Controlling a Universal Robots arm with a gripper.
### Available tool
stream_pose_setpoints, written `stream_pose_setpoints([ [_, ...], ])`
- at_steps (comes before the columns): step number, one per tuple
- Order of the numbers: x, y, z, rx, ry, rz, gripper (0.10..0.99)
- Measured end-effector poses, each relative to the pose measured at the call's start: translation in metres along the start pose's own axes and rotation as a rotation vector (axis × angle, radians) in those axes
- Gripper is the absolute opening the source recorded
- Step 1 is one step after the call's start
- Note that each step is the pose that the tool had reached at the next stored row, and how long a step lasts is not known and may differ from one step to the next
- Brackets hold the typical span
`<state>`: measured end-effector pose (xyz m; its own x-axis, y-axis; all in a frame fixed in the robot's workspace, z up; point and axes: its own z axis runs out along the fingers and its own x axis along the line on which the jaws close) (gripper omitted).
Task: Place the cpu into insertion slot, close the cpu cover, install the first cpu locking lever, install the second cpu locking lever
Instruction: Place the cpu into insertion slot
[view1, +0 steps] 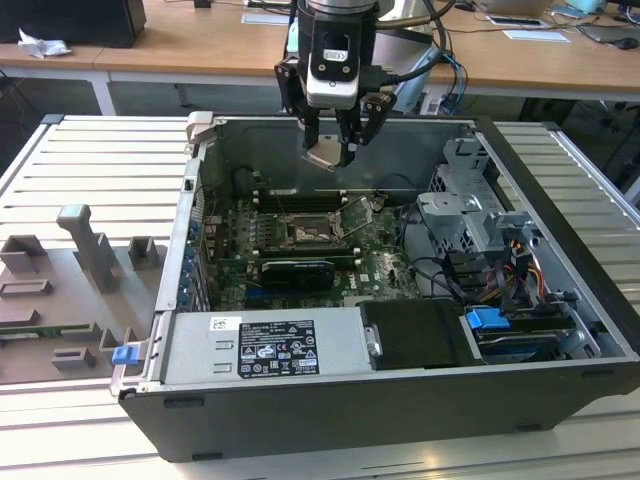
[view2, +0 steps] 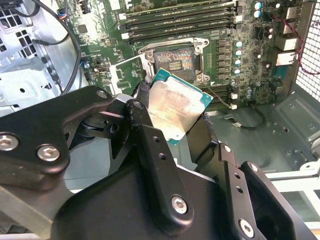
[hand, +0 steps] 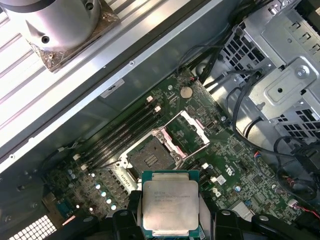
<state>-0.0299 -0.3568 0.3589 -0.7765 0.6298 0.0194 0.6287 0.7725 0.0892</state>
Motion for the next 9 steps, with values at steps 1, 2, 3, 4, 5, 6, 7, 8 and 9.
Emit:
stream_pose_setpoints([
  [1,0.0,0.0,0.0,0.0,-0.0001,0.001,0.541],
  [2,0.0,0.0,0.0,0.0,-0.0001,0.001,0.541],
  [3,0.0,0.0,0.0,0.0,-0.0001,0.002,0.541],
  [4,0.0,0.0,0.0,0.0,-0.0002,0.002,0.541],
  [5,0.0,0.0,0.0,0.0,-0.0003,0.003,0.541],
  [6,0.0,0.0,0.0,0.0,-0.0004,0.005,0.541],
  [7,0.0,0.0,0.0,0.0,-0.0007,0.007,0.541],
  [8,0.0,0.0,0.0001,0.0,-0.0009,0.011,0.541],
  [9,0.0,0.0,0.0001,0.0,-0.0012,0.014,0.541],
])
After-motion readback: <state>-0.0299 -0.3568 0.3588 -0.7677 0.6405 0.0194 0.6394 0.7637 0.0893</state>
